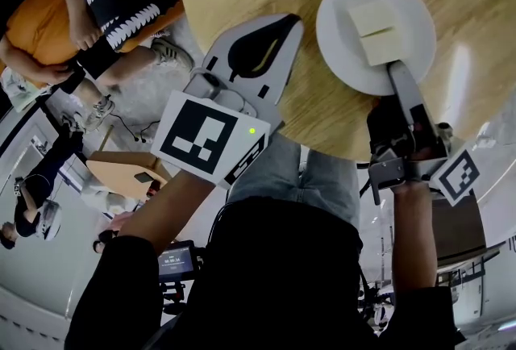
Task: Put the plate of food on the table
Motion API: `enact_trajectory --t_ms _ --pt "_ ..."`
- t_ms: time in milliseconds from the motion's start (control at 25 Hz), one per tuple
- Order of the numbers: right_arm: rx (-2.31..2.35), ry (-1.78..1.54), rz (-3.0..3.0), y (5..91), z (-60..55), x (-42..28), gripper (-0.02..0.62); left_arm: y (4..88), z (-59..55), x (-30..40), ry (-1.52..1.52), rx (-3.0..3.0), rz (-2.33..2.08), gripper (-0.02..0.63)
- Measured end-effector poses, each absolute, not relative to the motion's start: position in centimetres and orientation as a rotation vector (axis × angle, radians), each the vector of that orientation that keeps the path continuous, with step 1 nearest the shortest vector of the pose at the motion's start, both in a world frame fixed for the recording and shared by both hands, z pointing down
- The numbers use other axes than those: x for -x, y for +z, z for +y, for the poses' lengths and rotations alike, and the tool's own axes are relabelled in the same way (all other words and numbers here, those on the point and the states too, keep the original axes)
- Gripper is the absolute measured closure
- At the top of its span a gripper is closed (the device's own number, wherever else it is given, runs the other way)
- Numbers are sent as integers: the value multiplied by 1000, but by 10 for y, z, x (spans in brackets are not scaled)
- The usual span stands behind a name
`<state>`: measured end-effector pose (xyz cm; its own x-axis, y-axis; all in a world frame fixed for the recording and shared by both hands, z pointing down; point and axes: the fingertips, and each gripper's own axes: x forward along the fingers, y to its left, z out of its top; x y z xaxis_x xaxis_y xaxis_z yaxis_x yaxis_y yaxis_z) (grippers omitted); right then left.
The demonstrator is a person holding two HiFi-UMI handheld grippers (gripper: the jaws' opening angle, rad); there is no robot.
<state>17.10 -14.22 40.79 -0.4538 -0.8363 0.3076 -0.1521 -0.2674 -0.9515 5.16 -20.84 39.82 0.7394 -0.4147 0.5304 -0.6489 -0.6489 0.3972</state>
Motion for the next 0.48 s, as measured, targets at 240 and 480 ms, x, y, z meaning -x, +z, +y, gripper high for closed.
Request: enact_trajectory --t_ms 240,480 --pt "1242 -1778 1469 408 -142 -171 568 396 -208 -52 534 -2362 -792 600" --pt "1271 -1781 1469 404 -150 -168 566 392 -213 -49 528 -2356 -779 600"
